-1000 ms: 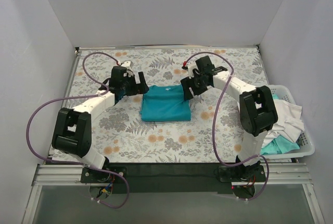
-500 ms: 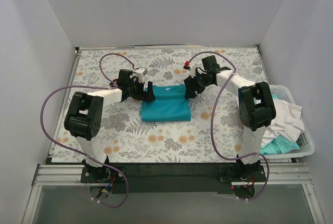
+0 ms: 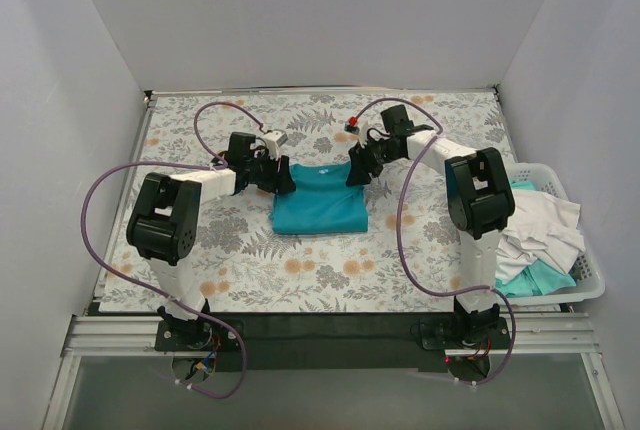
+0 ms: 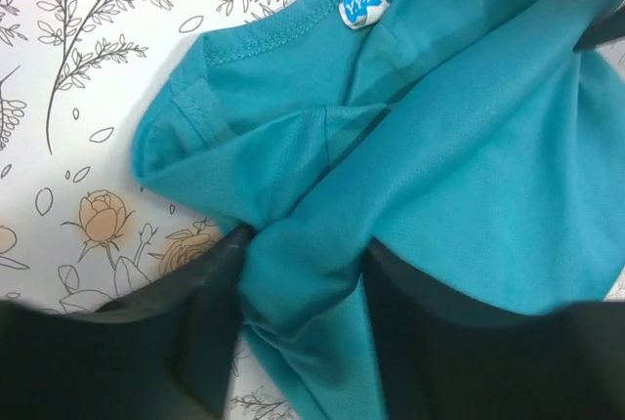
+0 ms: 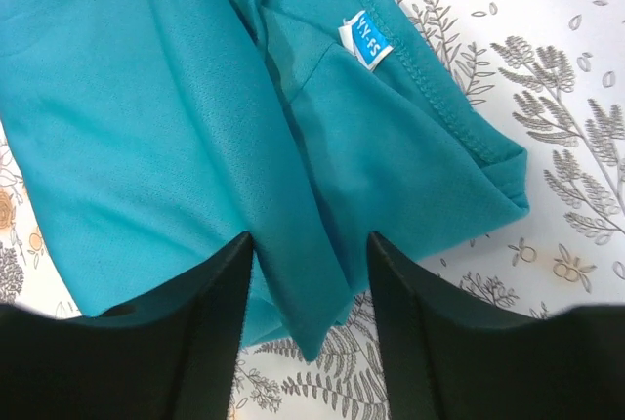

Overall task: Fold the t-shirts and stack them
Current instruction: Fold the tshirt

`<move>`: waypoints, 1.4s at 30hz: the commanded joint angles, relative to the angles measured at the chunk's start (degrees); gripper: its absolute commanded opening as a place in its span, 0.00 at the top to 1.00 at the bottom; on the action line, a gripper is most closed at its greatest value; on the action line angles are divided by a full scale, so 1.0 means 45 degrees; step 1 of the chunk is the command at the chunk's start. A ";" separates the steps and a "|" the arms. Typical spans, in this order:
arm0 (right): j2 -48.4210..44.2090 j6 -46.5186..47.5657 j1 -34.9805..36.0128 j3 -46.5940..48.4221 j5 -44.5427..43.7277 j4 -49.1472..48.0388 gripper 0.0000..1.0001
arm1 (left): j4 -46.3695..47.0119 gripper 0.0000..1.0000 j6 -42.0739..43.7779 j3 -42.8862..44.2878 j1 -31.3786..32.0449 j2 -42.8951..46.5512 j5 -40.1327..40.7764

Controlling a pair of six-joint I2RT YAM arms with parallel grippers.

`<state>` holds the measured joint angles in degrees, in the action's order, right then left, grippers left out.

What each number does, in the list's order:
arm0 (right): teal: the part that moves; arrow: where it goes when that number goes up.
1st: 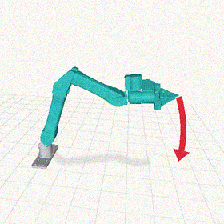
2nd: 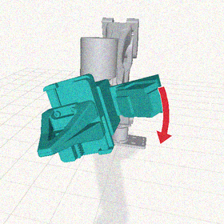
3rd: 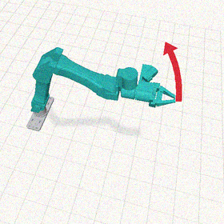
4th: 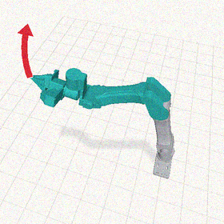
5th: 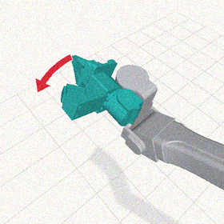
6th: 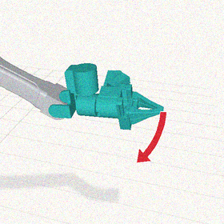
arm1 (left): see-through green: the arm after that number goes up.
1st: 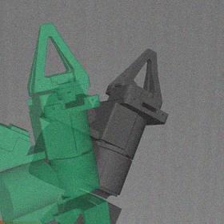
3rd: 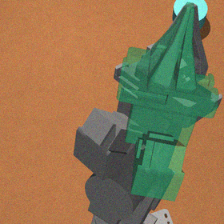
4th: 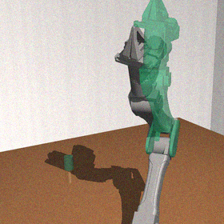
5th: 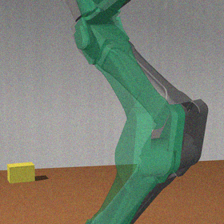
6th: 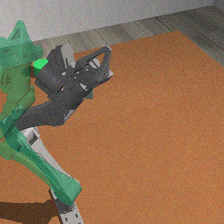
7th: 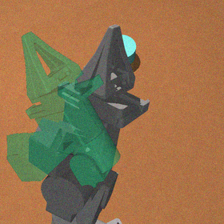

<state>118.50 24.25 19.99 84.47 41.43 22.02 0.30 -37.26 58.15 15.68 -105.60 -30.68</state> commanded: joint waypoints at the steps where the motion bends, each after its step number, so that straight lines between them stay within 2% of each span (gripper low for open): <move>1: 0.0424 0.0256 0.0011 0.0565 0.0871 -0.0089 0.54 | 0.0033 0.60 0.0232 0.0242 -0.0028 -0.0068 -0.0410; 3: 0.0542 0.0333 0.0011 0.0585 0.1028 0.0067 0.60 | -0.0007 0.74 0.0252 0.0222 -0.0028 -0.0087 -0.0506; 4: 0.0620 0.0353 0.0011 0.0566 0.1008 0.0125 0.65 | -0.0007 0.87 0.0252 0.0222 -0.0028 -0.0088 -0.0507; 7: 0.0776 0.0353 -0.0047 0.0623 0.1028 0.0165 0.74 | -0.0007 1.00 0.0213 0.0183 -0.0067 -0.0088 -0.0605; 9: 0.0913 0.0256 -0.0047 0.0818 0.1086 0.0321 0.82 | -0.0007 1.00 0.0076 0.0183 -0.0106 -0.0107 -0.0682; 16: 0.1578 -0.0271 -0.0145 0.1523 0.1398 0.1647 0.97 | -0.0631 1.00 -0.0645 0.0047 -0.0204 0.0010 -0.1112; 20: 0.0486 -0.1071 -0.0067 -0.0325 0.1342 0.1689 0.99 | -0.1177 1.00 -0.1641 -0.0538 -0.0165 0.0787 -0.1250; 25: -0.1838 -0.2436 0.0596 -0.2536 0.0404 0.1124 0.99 | -0.1609 1.00 -0.3182 -0.2567 -0.0087 0.2585 -0.0839; 29: -0.2835 -0.2965 0.1104 -0.3573 -0.0299 0.0674 0.99 | -0.1628 0.85 -0.3712 -0.3702 0.0264 0.4245 -0.0489; 31: -0.3129 -0.3123 0.1241 -0.3965 -0.0398 0.0362 0.94 | -0.1648 0.68 -0.3830 -0.4053 0.0538 0.4966 -0.0039; 35: -0.3519 -0.3201 0.1320 -0.4356 -0.0475 0.0263 0.83 | -0.1706 0.54 -0.3889 -0.4348 0.0714 0.5712 0.0215; 36: -0.3714 -0.3201 0.1320 -0.4453 -0.0534 0.0243 0.80 | -0.1726 0.53 -0.3889 -0.4387 0.0714 0.5790 0.0254; 42: -0.4261 -0.3260 0.1339 -0.4903 -0.0769 0.0126 0.78 | -0.1745 0.53 -0.3850 -0.4543 0.0831 0.5908 0.0176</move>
<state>102.61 10.24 26.00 62.78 38.63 23.92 -7.31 -54.48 38.57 18.92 -80.79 -30.46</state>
